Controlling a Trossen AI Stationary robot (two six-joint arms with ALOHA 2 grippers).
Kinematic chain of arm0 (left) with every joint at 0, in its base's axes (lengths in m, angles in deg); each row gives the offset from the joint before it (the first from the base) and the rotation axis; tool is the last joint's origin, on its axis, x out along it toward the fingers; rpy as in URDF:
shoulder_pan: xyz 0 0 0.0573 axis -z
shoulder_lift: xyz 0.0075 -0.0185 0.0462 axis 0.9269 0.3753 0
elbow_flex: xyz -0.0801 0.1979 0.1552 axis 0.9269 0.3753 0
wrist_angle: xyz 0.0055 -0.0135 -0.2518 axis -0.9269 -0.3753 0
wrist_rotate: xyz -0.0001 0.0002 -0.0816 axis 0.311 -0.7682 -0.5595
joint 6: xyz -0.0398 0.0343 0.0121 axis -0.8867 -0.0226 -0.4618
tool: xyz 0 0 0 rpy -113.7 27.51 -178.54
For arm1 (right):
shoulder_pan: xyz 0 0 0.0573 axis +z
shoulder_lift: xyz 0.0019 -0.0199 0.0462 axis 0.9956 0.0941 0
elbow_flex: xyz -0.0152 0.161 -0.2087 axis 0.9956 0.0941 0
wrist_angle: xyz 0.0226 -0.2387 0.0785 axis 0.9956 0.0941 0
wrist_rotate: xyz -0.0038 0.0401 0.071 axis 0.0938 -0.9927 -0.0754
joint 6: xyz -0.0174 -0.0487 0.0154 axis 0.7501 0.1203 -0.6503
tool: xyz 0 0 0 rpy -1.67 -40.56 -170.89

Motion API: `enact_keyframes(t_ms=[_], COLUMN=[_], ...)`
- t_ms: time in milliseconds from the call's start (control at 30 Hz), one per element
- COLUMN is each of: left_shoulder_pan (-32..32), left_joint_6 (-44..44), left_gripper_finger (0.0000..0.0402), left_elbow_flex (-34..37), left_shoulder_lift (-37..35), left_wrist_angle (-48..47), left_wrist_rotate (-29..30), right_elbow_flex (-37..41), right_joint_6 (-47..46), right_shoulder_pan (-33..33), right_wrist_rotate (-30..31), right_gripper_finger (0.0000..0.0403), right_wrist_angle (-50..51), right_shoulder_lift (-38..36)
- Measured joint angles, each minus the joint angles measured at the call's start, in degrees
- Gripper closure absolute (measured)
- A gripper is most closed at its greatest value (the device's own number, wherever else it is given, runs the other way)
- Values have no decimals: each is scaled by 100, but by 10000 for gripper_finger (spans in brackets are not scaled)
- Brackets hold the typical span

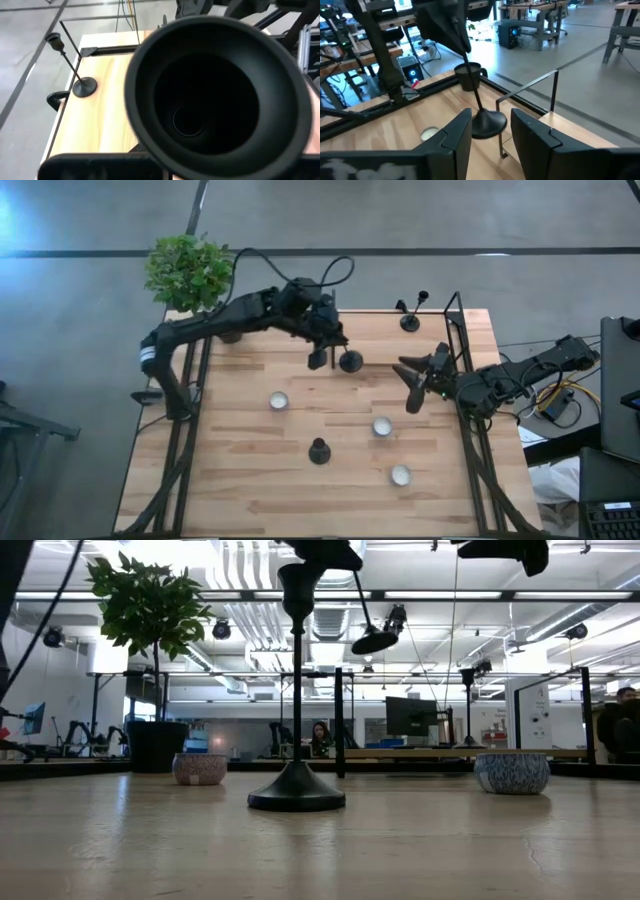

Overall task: Pick & Place candle stick holders
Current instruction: Put the bottom left black candle holder on the shelf

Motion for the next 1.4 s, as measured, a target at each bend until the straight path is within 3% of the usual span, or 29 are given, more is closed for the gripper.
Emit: enact_keyframes(t_ms=[233, 500, 667, 867, 1400], left_shoulder_pan=[-3, -8, -6, -8, -8], left_joint_6=[93, 123, 111, 108, 94], left_gripper_finger=[382, 382, 382, 382, 382], left_elbow_flex=[-1183, -1856, -1893, -1880, -1867], left_shoulder_lift=[794, 1179, 1251, 1246, 1240], left_wrist_angle=[-425, -510, -595, -693, -705], left_wrist_rotate=[-259, -274, -272, -269, -267], right_elbow_flex=[0, 0, 0, -2, -4], right_joint_6=[-45, -233, -107, 548, 776], right_shoulder_pan=[-190, -475, -785, -1124, -1917], right_wrist_rotate=[-24, -138, -603, -686, -1529], right_gripper_finger=[247, 203, 186, 182, 212], right_wrist_angle=[-9, -55, -374, -1122, -2611], right_shoulder_lift=[0, 152, 553, 1061, 1907])
